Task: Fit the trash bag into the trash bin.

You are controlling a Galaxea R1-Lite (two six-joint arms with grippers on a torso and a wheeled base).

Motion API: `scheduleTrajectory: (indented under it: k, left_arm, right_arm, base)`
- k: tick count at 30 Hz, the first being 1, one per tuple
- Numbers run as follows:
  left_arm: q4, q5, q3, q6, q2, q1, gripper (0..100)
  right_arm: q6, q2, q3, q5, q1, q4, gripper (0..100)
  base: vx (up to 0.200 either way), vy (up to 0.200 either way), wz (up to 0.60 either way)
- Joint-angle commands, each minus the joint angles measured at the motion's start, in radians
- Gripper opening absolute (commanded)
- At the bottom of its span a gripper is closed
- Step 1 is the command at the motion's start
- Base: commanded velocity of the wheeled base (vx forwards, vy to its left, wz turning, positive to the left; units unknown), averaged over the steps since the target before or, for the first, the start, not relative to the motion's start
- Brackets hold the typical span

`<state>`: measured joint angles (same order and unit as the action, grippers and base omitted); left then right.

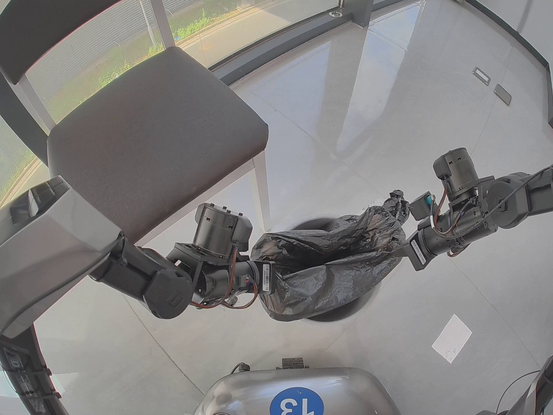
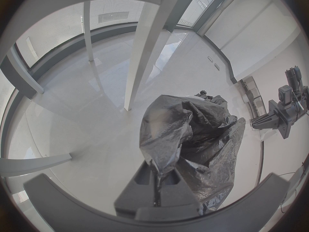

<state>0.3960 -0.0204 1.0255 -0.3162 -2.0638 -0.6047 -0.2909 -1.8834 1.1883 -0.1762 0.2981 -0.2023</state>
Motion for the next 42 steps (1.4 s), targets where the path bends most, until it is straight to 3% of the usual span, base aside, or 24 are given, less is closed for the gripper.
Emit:
scheduleTrajectory:
  k: [1,14,15,30,42]
  left_arm:
    - [0.004,-0.001,0.025,-0.001,-0.010,0.006,0]
    - [0.007,-0.009,0.050,0.000,-0.004,0.028,0]
    - [0.007,-0.009,0.050,0.000,-0.002,0.028,100]
    - [0.003,-0.015,0.013,0.002,0.039,0.042,100]
    - [0.003,-0.030,-0.015,0.009,0.088,0.059,100]
  right_arm:
    - [-0.010,0.036,-0.024,0.000,0.006,0.001,0]
    - [-0.010,0.040,-0.012,0.000,0.003,0.001,0]
    - [-0.010,0.038,-0.012,0.000,0.003,0.001,0]
    - [-0.008,0.040,-0.012,0.000,0.024,0.001,0]
    - [-0.004,0.056,-0.026,-0.002,0.173,-0.032,0]
  base:
    - [0.000,0.000,0.00]
    - [0.000,0.000,0.00]
    - [0.000,0.000,0.00]
    - [0.000,0.000,0.00]
    - [0.000,0.000,0.00]
